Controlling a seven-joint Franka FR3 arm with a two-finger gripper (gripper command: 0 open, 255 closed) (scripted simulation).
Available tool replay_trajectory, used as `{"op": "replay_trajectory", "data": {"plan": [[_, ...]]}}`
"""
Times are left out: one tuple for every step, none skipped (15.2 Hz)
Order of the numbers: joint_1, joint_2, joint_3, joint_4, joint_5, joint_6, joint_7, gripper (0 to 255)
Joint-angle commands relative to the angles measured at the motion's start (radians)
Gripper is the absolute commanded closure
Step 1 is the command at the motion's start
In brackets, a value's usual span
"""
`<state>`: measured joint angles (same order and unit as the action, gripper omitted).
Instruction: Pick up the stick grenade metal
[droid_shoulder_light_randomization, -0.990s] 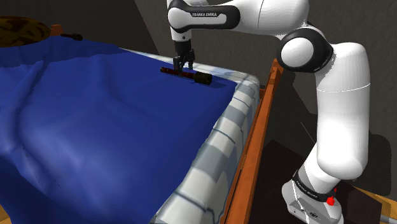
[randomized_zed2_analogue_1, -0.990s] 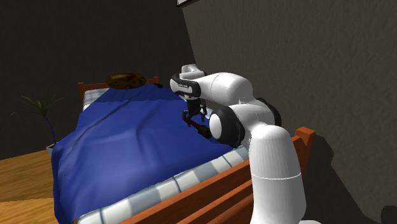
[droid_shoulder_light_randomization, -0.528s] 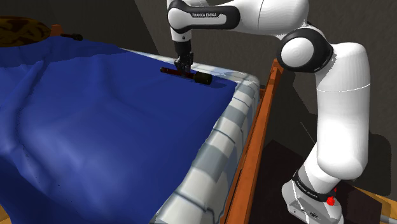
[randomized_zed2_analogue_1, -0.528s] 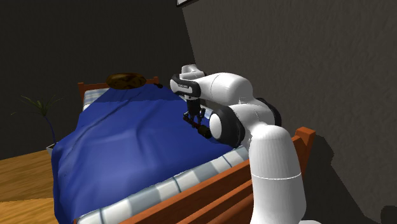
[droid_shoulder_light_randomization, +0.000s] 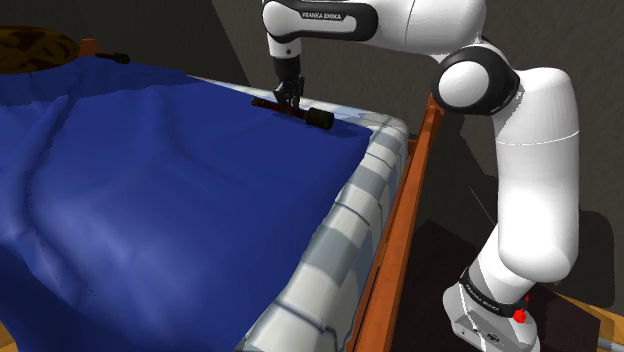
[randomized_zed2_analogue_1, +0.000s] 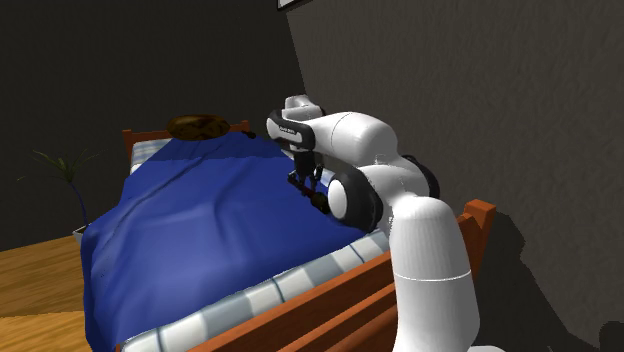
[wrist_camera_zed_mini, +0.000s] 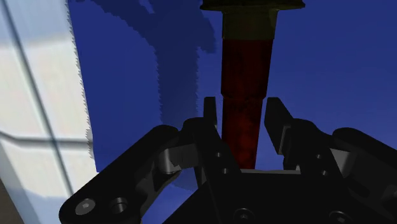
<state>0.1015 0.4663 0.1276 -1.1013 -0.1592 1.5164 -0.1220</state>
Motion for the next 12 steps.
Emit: {"op": "replay_trajectory", "data": {"plan": [[0.004, 0.017, -0.001, 0.059, -0.002, -0.041, -0.004, 255], [0.006, 0.025, -0.001, 0.085, -0.003, -0.059, -0.006, 255], [0.008, 0.034, -0.001, 0.114, -0.004, -0.078, -0.008, 255], [0.010, 0.044, -0.002, 0.144, -0.005, -0.098, -0.010, 255], [0.013, 0.055, -0.002, 0.176, -0.007, -0.119, -0.012, 255], [0.016, 0.068, -0.003, 0.211, -0.009, -0.141, -0.015, 255], [0.019, 0.083, -0.004, 0.250, -0.010, -0.165, -0.017, 255], [0.023, 0.100, -0.005, 0.293, -0.013, -0.191, -0.020, 255], [0.028, 0.122, -0.006, 0.343, -0.015, -0.220, -0.024, 255], [0.033, 0.149, -0.008, 0.404, -0.019, -0.253, -0.028, 255], [0.035, 0.154, -0.009, 0.416, -0.019, -0.259, -0.029, 255], [0.034, 0.153, -0.009, 0.414, -0.019, -0.258, -0.029, 255]]}}
